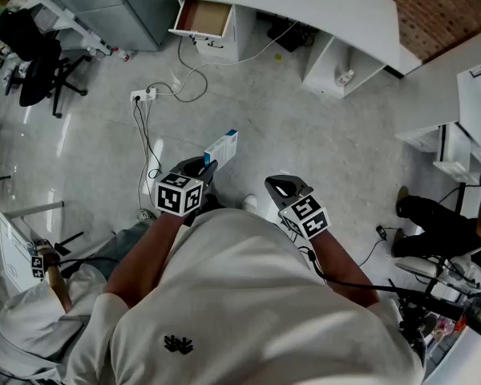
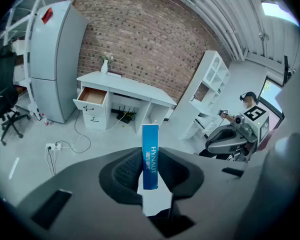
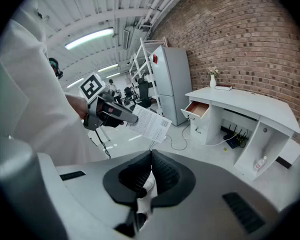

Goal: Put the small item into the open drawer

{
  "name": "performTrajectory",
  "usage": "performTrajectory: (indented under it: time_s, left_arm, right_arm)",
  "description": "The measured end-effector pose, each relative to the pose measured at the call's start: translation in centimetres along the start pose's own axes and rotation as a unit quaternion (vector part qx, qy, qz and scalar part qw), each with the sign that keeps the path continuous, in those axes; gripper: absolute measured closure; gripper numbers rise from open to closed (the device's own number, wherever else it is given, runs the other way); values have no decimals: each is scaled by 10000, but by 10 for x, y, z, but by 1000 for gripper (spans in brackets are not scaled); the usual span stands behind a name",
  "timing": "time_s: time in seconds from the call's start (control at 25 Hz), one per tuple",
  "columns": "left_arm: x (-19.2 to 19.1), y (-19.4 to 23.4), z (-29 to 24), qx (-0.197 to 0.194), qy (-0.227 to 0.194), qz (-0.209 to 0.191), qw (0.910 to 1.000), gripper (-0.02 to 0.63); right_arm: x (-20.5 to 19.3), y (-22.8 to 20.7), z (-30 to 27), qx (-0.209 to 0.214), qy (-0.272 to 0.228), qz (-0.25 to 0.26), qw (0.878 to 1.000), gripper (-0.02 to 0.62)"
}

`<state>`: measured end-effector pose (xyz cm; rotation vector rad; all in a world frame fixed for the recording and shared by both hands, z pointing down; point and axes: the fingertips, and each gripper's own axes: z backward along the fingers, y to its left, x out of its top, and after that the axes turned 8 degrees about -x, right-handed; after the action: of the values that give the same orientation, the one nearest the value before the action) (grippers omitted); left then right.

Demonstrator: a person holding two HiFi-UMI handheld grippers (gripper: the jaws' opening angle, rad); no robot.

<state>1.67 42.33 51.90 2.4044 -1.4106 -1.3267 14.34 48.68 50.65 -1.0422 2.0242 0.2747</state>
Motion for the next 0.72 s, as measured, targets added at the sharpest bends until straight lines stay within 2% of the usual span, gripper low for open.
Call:
performTrajectory:
  time_s: [0.4,0.72]
  left_arm:
    - [19,0,-11,135,-59,-56,9999,512]
    - [36,48,-22,56,35,-130,9999,512]
  right_arm:
    - [-10,-21,-7,47,63,4,10000,566]
    - [4,-45,-36,-242,135,-71,9996,566]
